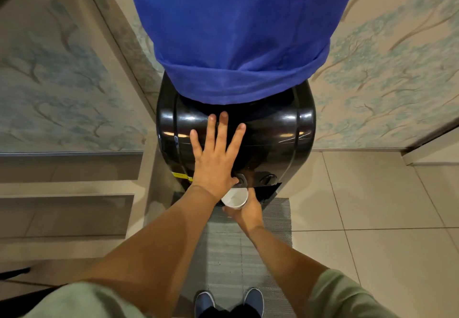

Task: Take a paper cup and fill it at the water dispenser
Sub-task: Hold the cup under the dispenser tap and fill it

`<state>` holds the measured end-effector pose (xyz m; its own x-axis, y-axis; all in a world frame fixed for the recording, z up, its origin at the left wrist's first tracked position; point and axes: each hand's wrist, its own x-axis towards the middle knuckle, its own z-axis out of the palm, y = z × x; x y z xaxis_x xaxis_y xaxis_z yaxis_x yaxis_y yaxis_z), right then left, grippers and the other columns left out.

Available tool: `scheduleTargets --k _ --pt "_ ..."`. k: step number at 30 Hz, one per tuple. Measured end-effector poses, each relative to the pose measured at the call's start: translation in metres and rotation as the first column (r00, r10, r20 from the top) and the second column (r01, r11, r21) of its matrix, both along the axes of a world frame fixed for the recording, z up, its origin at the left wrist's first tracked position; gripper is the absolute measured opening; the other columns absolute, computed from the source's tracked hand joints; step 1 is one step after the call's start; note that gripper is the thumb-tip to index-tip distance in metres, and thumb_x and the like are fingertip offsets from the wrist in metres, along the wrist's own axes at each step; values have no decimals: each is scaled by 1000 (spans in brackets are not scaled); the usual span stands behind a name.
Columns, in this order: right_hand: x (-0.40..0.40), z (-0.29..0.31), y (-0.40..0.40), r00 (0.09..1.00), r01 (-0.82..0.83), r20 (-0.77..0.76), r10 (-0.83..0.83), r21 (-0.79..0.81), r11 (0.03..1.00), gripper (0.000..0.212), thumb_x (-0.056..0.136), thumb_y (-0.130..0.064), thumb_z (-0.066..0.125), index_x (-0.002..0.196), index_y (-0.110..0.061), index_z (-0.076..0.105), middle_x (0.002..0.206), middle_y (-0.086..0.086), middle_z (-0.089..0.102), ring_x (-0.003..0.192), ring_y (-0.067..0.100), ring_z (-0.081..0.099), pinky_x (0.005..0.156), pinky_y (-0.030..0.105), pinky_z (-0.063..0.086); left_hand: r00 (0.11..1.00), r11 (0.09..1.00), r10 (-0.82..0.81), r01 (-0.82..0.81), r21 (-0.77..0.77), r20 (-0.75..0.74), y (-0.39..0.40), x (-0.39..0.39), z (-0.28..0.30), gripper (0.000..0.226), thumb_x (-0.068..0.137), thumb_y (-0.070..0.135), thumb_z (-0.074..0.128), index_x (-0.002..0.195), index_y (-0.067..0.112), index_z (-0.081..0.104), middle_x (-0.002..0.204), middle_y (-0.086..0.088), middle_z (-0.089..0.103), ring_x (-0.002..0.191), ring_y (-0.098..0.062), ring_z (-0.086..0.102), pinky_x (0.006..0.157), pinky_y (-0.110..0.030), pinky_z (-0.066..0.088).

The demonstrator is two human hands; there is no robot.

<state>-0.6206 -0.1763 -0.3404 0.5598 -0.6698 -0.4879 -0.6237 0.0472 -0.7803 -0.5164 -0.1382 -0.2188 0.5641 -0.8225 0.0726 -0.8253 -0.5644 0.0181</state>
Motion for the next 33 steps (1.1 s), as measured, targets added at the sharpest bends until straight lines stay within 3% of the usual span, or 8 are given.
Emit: scheduleTargets --k 3,6,10,14,19,21,26,33 --pt "1 4 0 993 106 49 -109 67 992 47 63 -9 79 93 -25 46 85 -11 54 83 12 52 62 13 50 1000 1000 1 -1 -18 10 -1 0 -3 147 51 50 84 136 30 -34 146 -7 -33 131 -28 -41 102 -55 -26" --pt "0 5 0 994 105 27 -106 64 992 54 62 -12 80 103 -18 46 90 -5 55 88 16 54 80 33 54 1000 999 -1 2 -39 25 -1 1 -5 148 49 50 85 137 30 -33 145 -3 -33 131 -28 -40 103 -55 -24" --pt "-1 4 -1 990 134 38 -138 81 988 55 61 -14 80 105 -18 47 90 -5 57 90 18 56 83 42 55 998 998 -12 17 -65 68 -2 1 -8 148 48 51 85 138 29 -30 147 -2 -30 133 -28 -36 104 -58 -18" --pt "1 3 1 986 152 57 -158 87 985 52 61 -16 80 97 -25 43 85 -11 55 87 16 55 79 33 54 985 994 -9 27 -103 172 -2 1 -12 144 41 53 87 146 20 -6 152 -16 -3 138 -36 -7 105 -63 2" --pt "4 4 4 984 144 93 -155 121 982 54 63 -13 80 101 -21 44 99 1 58 94 19 55 87 40 53 973 989 -7 40 -139 233 -2 2 -16 140 37 52 88 147 17 9 151 -23 21 138 -37 2 104 -64 7" --pt "5 5 5 981 144 113 -159 132 981 57 64 -11 80 106 -18 43 104 3 57 97 20 55 84 32 52 970 988 -5 42 -147 244 -3 2 -16 139 37 52 88 147 17 10 151 -23 22 137 -37 3 103 -64 8" --pt "10 7 5 932 208 222 -286 317 925 62 68 3 75 118 -19 45 105 4 55 82 5 52 50 3 43 965 988 0 41 -150 261 -3 2 -16 136 38 54 87 146 17 13 150 -23 25 137 -38 6 104 -64 10" --pt "11 -2 6 970 155 165 -179 148 977 77 65 -14 81 129 -24 40 113 2 57 103 16 55 69 8 46 956 987 -5 52 -150 294 -3 3 -19 136 37 54 87 146 16 15 149 -23 27 138 -40 15 103 -64 12"
